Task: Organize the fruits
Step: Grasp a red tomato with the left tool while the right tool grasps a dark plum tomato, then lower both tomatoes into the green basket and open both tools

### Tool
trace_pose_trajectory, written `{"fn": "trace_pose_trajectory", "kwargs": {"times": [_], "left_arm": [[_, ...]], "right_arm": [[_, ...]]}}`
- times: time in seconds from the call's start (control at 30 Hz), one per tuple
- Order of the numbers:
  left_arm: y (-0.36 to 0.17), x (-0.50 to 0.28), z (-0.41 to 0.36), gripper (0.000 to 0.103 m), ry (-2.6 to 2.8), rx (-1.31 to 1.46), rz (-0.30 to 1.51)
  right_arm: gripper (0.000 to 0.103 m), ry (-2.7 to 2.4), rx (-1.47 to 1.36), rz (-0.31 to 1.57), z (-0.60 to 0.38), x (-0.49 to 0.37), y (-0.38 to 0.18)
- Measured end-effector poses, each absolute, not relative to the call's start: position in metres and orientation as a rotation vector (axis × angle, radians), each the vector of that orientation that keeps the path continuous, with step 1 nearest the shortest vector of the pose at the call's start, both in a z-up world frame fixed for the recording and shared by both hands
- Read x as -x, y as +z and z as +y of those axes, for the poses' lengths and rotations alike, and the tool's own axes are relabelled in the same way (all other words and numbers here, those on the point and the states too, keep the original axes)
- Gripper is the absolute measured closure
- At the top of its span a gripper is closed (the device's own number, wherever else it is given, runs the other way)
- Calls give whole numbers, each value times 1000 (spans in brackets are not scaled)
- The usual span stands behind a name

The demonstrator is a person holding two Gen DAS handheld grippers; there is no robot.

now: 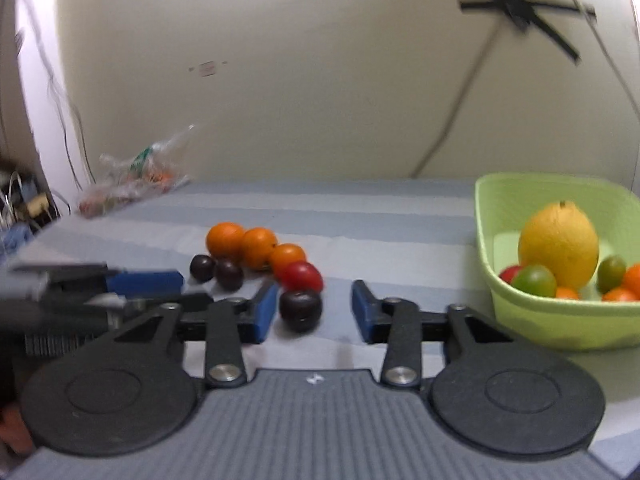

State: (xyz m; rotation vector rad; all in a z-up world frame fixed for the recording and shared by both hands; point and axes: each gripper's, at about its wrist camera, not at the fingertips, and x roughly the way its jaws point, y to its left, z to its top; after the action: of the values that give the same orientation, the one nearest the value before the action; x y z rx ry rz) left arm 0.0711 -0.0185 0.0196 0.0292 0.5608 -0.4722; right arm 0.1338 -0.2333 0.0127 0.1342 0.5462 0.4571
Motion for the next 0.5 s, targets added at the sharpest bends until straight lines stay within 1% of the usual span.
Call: {"fn": "trace_pose_trajectory", "kwargs": {"times": [0.13, 0.23, 0.3, 0.33, 0.37, 0.5], "left_arm": [[16, -75, -49, 55, -472, -149, 584], [10, -83, -60, 67, -473, -188, 650], [10, -83, -58, 76, -462, -173, 648], [10, -83, -56, 77, -463, -159, 647], [9, -84, -54, 77, -465, -146, 649], [10, -78, -51, 77, -461, -133, 627]], "right_arm": [[63, 505, -175, 585, -231, -143, 8], [63, 513, -150, 627, -222, -149, 0], [64, 509, -147, 633, -221, -150, -2], [71, 518, -148, 635, -221, -149, -2], [72, 525, -155, 635, -223, -149, -2], [73, 518, -148, 619, -231, -136, 0]]}}
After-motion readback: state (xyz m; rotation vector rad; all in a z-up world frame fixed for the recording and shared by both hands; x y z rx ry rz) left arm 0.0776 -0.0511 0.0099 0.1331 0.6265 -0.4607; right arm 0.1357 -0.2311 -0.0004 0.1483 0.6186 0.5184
